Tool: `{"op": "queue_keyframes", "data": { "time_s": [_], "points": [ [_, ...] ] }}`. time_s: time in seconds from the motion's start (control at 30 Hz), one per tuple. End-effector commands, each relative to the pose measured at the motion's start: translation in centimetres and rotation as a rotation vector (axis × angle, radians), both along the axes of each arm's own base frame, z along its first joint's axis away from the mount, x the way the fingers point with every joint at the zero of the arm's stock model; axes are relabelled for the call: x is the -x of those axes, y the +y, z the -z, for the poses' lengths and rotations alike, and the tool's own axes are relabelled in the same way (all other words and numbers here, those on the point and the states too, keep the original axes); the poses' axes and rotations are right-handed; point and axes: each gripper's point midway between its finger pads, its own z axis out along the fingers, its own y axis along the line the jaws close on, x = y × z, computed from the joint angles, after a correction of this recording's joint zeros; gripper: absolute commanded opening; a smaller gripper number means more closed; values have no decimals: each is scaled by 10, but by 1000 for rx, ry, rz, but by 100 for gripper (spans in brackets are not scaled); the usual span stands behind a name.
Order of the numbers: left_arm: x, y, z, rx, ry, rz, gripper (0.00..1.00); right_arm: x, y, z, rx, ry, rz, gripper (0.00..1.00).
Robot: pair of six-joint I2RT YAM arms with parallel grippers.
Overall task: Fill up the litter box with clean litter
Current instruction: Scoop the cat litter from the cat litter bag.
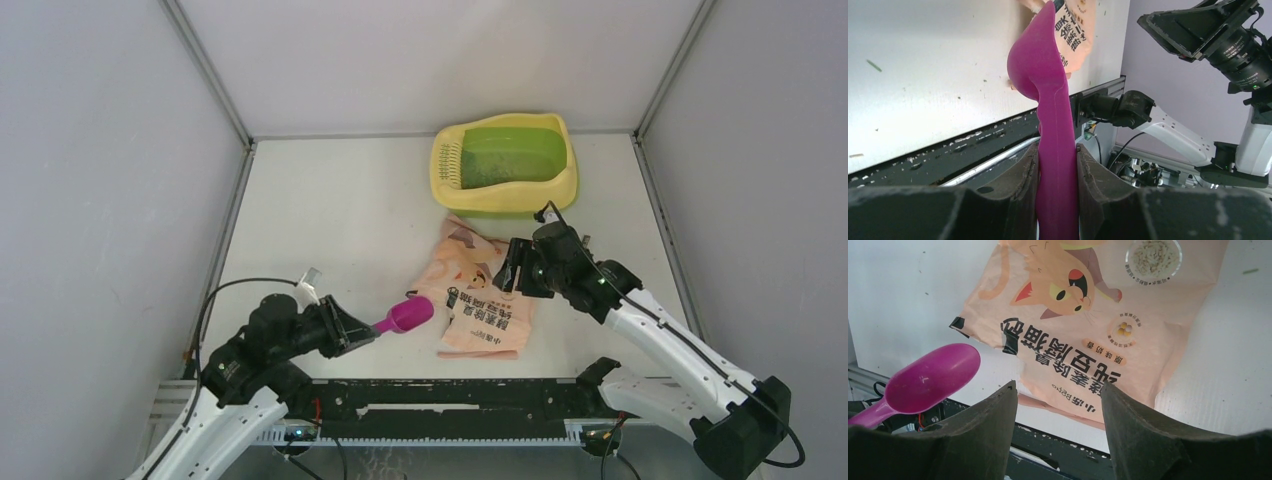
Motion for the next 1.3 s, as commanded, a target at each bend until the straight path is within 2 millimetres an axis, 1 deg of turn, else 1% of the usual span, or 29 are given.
{"op": "queue_keyframes", "data": {
  "time_s": [0.0, 0.13, 0.23, 0.3, 0.43, 0.53, 0.8, 0.97, 1.1, 1.27],
  "points": [
    [13, -6, 1, 47, 65, 42, 0, -6, -2, -15, -21, -56, 24, 70],
    [19, -8, 16, 51, 123, 55, 0, -6, -1, -7, -28, -49, 22, 70],
    [15, -10, 20, 52, 133, 46, 0, -9, -3, -1, -33, -50, 33, 70],
    [9, -12, 24, 52, 138, 33, 0, -6, 0, 2, -53, -33, 18, 70],
    [-1, -20, 22, 89, 125, 18, 0, -7, -1, 4, -56, -31, 15, 70],
    [-6, -24, 14, 117, 110, 17, 0, -8, -3, 5, -57, -31, 13, 70],
    [-5, -26, 1, 169, 99, 12, 1, -8, -3, 13, -69, -22, 15, 70],
    [-10, -27, 13, 163, 110, 0, 0, -7, -3, 17, -73, -17, 13, 70],
    [-17, -29, 14, 172, 93, -21, 0, -8, -5, 16, -70, -20, 15, 70],
    [-23, -24, 13, 167, 67, -63, 0, -13, -6, 16, -77, -22, 23, 70]
  ]
}}
